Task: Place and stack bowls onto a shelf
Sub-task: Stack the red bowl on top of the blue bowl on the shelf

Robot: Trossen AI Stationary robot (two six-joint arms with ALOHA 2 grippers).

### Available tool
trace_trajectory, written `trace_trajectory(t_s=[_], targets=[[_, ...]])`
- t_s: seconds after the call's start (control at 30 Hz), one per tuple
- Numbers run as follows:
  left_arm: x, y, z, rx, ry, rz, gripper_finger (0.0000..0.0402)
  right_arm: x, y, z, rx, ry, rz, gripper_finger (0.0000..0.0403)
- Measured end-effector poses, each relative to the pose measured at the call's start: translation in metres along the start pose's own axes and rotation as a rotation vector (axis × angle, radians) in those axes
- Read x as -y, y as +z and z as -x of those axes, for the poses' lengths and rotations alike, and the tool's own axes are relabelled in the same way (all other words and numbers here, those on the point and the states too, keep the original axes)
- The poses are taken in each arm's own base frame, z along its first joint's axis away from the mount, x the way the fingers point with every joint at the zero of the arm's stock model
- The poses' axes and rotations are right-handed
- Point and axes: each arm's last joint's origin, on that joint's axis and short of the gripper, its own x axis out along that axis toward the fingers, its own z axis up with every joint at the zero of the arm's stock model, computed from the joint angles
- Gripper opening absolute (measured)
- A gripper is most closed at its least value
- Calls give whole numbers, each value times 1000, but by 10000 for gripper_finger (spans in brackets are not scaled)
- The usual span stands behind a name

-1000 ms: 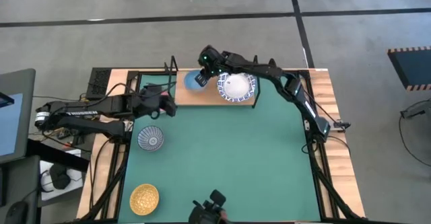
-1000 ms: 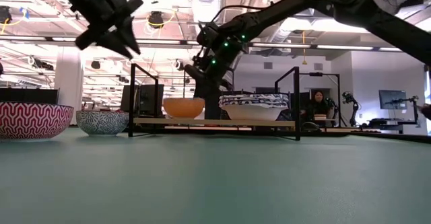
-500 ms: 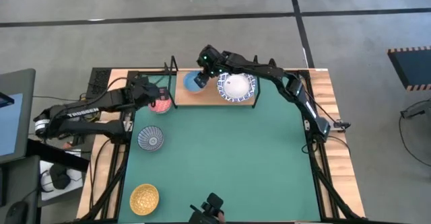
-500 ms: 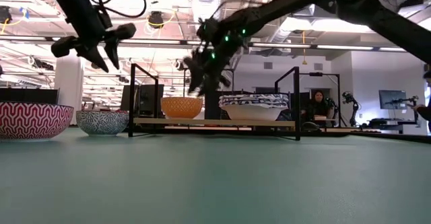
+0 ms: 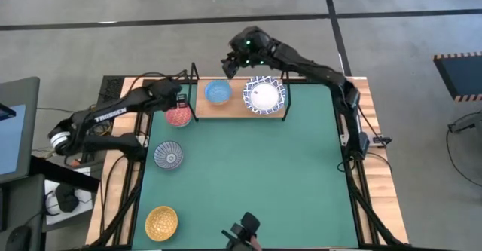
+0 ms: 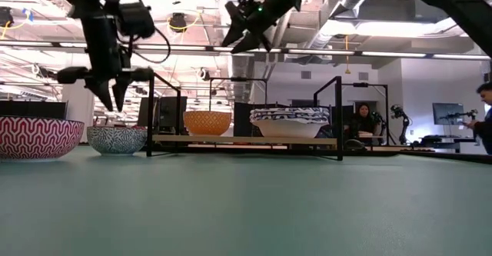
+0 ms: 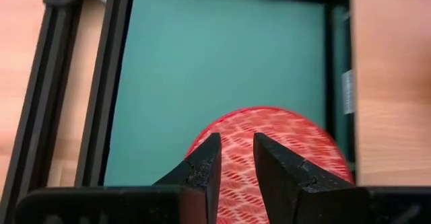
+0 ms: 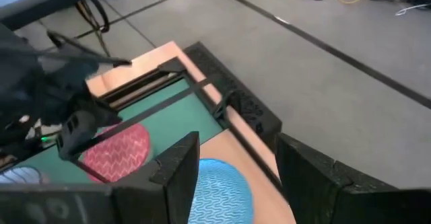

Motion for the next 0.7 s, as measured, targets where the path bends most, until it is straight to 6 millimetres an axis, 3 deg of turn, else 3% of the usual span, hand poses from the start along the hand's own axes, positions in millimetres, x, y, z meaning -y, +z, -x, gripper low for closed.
trace_trajectory(t_s=[0.23, 0.5, 0.7], targets=[[-2, -5, -20, -152, 68, -28, 71, 14, 11, 16, 34, -28, -13, 218], [-17, -12, -35, -224, 156, -35, 71, 13, 8, 15, 9, -29, 11, 218], [-27, -25, -49, -296, 112, -54, 71, 12, 8, 15, 8, -28, 14, 218]])
